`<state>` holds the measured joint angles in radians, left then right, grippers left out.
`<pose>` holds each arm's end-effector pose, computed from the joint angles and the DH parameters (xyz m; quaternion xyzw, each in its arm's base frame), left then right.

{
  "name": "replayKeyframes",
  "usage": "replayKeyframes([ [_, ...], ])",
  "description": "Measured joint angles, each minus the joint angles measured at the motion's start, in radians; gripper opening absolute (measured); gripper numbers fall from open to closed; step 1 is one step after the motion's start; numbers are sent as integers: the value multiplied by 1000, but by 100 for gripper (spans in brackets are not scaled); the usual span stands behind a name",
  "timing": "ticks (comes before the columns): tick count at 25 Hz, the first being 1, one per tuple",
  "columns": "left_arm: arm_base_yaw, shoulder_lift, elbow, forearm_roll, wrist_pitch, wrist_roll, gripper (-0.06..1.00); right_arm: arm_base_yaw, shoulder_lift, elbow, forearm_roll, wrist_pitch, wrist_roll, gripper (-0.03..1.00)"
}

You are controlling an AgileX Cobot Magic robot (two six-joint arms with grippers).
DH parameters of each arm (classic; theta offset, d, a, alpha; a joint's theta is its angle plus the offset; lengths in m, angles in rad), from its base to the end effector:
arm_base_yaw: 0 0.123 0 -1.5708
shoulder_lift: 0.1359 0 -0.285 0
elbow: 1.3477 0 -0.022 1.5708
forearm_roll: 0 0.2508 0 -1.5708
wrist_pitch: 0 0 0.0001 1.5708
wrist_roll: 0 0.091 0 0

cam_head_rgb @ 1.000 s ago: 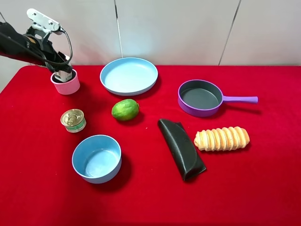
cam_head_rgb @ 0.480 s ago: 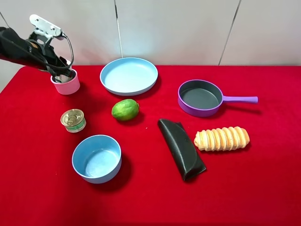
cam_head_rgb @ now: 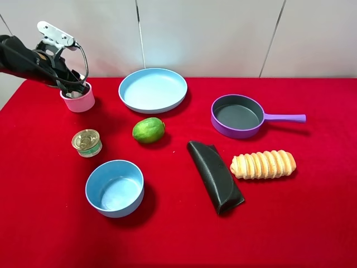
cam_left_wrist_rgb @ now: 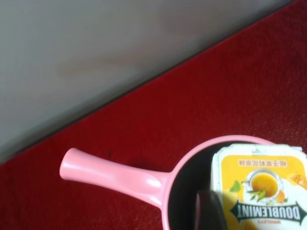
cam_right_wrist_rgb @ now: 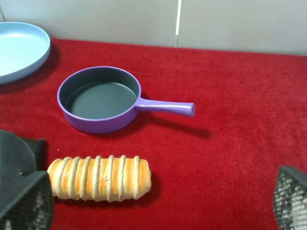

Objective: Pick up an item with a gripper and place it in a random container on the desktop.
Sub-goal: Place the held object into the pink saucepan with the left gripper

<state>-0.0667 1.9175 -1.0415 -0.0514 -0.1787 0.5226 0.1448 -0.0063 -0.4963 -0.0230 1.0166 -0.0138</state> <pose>0.3983 -0.0258 0.1608 0.2340 0.8555 0.0969 0.4517 -0.0033 -0.0023 0.2799 -0.0664 0.8381 0.0240 0.5409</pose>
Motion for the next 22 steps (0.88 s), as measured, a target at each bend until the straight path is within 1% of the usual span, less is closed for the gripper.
replayKeyframes([
  [11,0,0,0,0,1,0,46,0,0,0,0,0,0,69],
  [13,0,0,0,0,0,0,49,0,0,0,0,0,0,69],
  [17,0,0,0,0,-4,0,63,0,0,0,0,0,0,69],
  [22,0,0,0,0,-26,0,90,0,0,0,0,0,0,69],
])
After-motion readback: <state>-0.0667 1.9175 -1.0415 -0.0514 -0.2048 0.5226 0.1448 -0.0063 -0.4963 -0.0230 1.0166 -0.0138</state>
